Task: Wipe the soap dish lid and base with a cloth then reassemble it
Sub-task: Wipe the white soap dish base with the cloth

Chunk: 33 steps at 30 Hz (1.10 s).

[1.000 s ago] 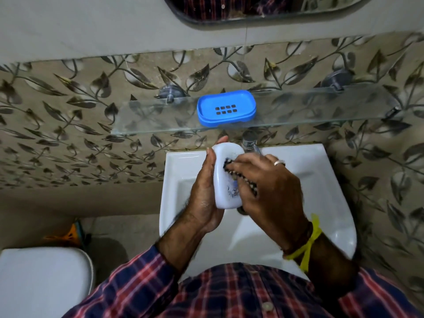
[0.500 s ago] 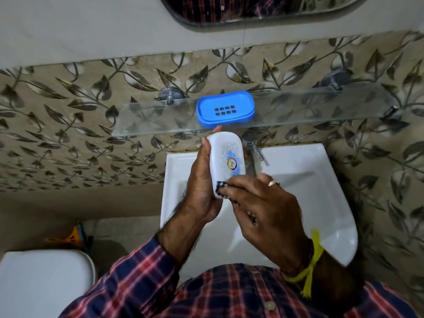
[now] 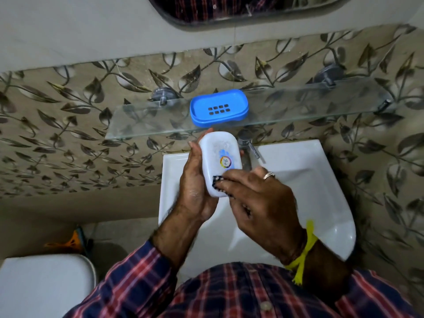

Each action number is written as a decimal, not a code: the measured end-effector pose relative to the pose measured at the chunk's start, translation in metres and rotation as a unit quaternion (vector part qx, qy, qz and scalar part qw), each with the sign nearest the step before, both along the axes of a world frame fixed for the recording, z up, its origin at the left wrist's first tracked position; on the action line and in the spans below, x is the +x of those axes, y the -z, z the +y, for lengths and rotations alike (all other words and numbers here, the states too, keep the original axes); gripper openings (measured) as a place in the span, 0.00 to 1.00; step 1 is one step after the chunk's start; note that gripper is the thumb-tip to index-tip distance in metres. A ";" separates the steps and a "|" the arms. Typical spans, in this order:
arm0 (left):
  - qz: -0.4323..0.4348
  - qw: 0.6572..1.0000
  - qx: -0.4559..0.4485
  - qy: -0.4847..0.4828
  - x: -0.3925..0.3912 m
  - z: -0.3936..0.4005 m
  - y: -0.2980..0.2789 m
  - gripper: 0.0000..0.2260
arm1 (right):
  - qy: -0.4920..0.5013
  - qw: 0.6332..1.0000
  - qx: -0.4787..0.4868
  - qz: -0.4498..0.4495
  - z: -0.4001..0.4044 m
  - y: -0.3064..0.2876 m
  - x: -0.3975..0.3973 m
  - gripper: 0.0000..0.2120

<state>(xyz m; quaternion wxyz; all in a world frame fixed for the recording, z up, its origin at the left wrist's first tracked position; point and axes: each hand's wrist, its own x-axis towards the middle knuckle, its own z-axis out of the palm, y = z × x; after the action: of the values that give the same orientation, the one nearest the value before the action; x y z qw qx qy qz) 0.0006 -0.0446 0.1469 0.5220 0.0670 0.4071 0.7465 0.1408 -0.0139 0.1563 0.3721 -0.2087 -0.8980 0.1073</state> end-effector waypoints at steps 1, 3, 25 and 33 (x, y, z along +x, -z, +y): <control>-0.005 1.000 0.001 0.003 -0.001 0.000 0.000 0.28 | -0.003 1.000 0.005 -0.003 -0.004 0.001 0.002 0.13; -0.001 1.000 -0.004 0.006 0.001 -0.003 0.003 0.32 | 0.026 1.000 -0.010 -0.010 -0.004 0.002 0.004 0.13; 0.078 0.996 -0.004 0.039 0.023 -0.014 0.000 0.25 | 0.044 0.999 -0.012 -0.005 0.016 -0.012 -0.010 0.14; 0.084 0.995 0.022 0.053 0.024 -0.020 0.003 0.23 | 0.065 0.997 -0.034 0.029 0.021 -0.017 -0.016 0.14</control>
<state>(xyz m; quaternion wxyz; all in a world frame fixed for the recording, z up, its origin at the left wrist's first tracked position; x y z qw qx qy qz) 0.0244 -0.0646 0.1440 0.5236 0.1622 0.4290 0.7179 0.1252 0.0075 0.1737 0.3966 -0.2762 -0.8673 0.1194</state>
